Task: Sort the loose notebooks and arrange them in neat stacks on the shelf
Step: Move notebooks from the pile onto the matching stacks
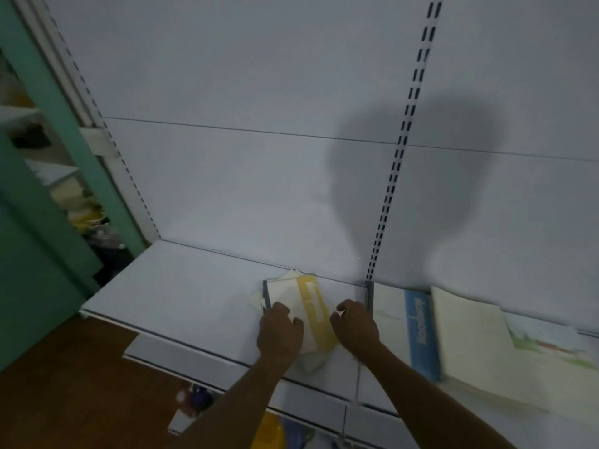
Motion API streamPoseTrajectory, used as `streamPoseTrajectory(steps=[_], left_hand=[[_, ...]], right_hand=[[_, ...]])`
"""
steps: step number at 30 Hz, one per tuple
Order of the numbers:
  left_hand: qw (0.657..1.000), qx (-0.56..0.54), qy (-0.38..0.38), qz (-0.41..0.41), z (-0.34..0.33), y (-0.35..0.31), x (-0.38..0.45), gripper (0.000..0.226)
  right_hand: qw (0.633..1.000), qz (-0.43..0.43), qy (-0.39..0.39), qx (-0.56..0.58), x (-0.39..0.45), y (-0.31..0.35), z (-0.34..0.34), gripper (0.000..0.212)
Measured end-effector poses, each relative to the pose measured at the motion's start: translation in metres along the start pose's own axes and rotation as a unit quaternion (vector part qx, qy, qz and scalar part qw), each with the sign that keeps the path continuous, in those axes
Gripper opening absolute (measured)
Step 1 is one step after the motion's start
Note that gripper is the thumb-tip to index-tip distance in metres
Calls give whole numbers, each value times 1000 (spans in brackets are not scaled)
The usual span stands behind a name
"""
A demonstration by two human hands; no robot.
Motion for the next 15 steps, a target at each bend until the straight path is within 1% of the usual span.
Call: streamPoseTrajectory(steps=[1,3,4,6,8,10,12,15], left_hand=[[1000,24,-4,15,7,11,3,35],[996,76,11,44,14,30,6,47],[994,87,26,57,15,38,6,53],[992,75,63,74,12,52,7,59],[993,36,86,73,8,61,8,55],[994,13,89,61,8,65,10,45],[994,-9,95,57,10,68,13,38],[988,-60,127,68,9,74,18,32]], right_hand=[[1000,3,10,-21,0,6,-9,39],[997,4,28,-71,-1,15,-23,48],[994,2,35,-99,-2,19,-28,52],[991,-10,39,-129,-4,24,-36,56],[992,-28,31,-120,-7,27,-41,57],[994,-42,31,-99,-11,30,-46,57],[995,-57,34,-73,-11,31,-50,55],[995,-78,43,-33,-11,30,-50,48]])
Point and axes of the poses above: each hand's wrist, its own x-axis towards the middle knuckle, its own z-axis out of the back of the hand, y = z × x, the point moved 6 cm from there along x, towards the middle knuckle, and after that the axes turned 1 degree about -y, right-handed, at the moved point
